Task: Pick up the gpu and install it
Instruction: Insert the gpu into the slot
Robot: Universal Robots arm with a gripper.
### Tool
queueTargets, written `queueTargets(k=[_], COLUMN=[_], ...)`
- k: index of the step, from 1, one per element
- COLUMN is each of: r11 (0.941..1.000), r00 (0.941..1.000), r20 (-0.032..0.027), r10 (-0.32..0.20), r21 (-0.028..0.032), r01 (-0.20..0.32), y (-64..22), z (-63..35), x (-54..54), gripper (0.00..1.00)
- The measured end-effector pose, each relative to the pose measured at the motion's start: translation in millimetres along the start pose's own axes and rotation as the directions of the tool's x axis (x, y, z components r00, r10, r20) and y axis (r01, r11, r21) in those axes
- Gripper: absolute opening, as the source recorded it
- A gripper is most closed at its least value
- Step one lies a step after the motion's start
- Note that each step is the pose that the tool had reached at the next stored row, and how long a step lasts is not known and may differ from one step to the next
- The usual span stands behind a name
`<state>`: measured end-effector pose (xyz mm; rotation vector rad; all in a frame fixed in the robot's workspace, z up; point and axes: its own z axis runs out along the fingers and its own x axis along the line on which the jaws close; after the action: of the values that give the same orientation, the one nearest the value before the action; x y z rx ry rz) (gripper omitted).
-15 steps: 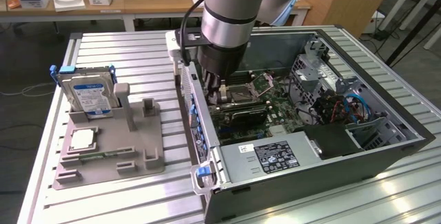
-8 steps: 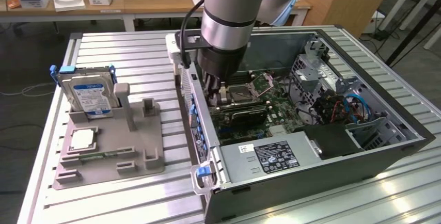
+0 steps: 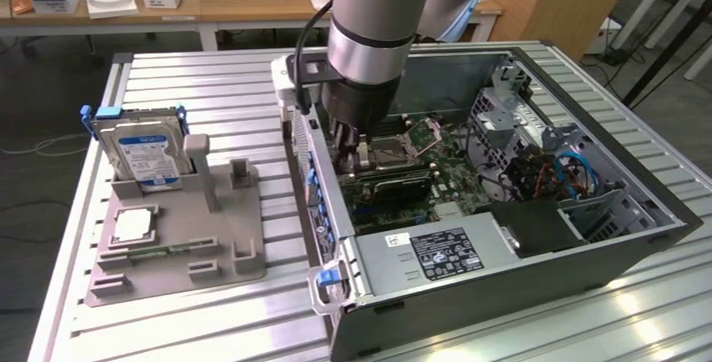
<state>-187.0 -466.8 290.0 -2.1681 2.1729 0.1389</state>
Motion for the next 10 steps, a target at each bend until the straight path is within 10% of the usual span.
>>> queueTargets(k=[10], r11=[1.0000], r00=[1.0000], r20=[0.0006], r10=[0.000], r21=[0.0014], r01=[0.000], y=[-40.5], z=[3.5], x=[0.4], gripper=[0.11])
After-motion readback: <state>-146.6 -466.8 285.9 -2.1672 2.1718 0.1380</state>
